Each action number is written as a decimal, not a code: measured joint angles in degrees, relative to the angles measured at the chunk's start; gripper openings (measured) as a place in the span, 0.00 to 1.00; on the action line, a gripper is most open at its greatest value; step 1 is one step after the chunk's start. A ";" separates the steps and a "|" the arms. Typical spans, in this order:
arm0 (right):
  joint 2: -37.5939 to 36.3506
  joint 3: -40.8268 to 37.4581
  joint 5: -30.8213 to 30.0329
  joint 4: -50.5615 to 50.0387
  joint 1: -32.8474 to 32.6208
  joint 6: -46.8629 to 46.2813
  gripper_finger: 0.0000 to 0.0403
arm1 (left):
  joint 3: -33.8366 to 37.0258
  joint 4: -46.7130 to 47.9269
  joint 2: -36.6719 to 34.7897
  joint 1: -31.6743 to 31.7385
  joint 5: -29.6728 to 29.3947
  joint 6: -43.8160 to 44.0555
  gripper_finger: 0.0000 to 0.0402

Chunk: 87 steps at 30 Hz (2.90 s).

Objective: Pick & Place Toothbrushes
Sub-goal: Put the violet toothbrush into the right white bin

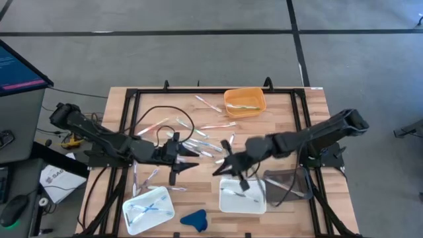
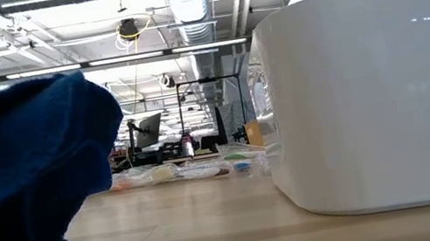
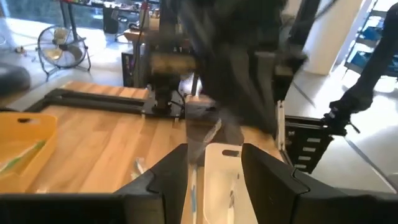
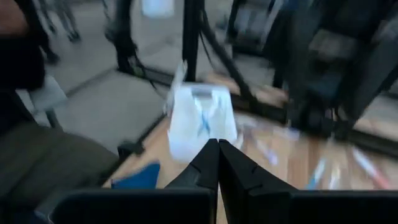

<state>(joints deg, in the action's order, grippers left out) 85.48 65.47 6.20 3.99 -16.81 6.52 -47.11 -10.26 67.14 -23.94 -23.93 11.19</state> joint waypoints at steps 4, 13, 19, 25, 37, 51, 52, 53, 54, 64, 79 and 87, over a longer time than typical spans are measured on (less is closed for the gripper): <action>-2.82 -1.51 9.21 3.68 3.80 0.55 0.00 | -0.02 1.82 1.85 0.30 -0.03 3.04 0.36; -9.80 -8.49 21.25 7.57 9.95 0.53 0.00 | -0.02 16.29 1.33 2.59 0.31 16.32 0.33; -19.51 -16.73 23.86 15.98 13.96 -2.94 0.00 | 0.00 26.62 0.82 9.07 6.46 19.84 0.28; -27.84 -22.18 23.92 18.69 16.25 -5.08 0.00 | 0.00 28.24 0.73 12.77 18.10 22.17 0.25; -37.43 -26.53 20.85 16.43 13.65 -5.70 0.00 | -0.79 28.87 12.11 6.51 24.19 21.82 0.13; -36.32 -26.55 17.29 17.05 9.21 -5.63 0.00 | -14.81 51.55 25.23 0.73 25.87 20.88 0.00; -36.32 -26.55 17.29 17.05 9.09 -5.59 0.00 | -14.82 52.16 25.34 0.72 25.89 21.28 0.00; -36.32 -26.55 17.28 17.05 8.95 -5.52 0.00 | -14.76 52.24 25.37 0.72 26.36 21.96 0.00; -36.32 -26.55 17.28 17.05 8.89 -5.52 0.00 | -14.64 52.16 25.42 0.74 27.27 22.11 0.00; -36.32 -26.55 16.19 16.82 8.91 -5.52 0.00 | -14.51 52.20 28.80 0.74 34.39 22.72 0.03; -36.32 -26.55 16.19 16.54 8.91 -5.50 0.00 | -14.52 52.48 37.39 -0.02 37.45 22.50 0.32; -36.32 -26.55 16.19 16.52 8.91 -5.50 0.00 | -14.49 52.44 37.69 -0.09 33.01 22.18 0.39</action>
<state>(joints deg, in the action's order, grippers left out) 49.17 38.92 22.39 20.51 -7.90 1.02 -61.60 42.17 104.84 -24.03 9.08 33.37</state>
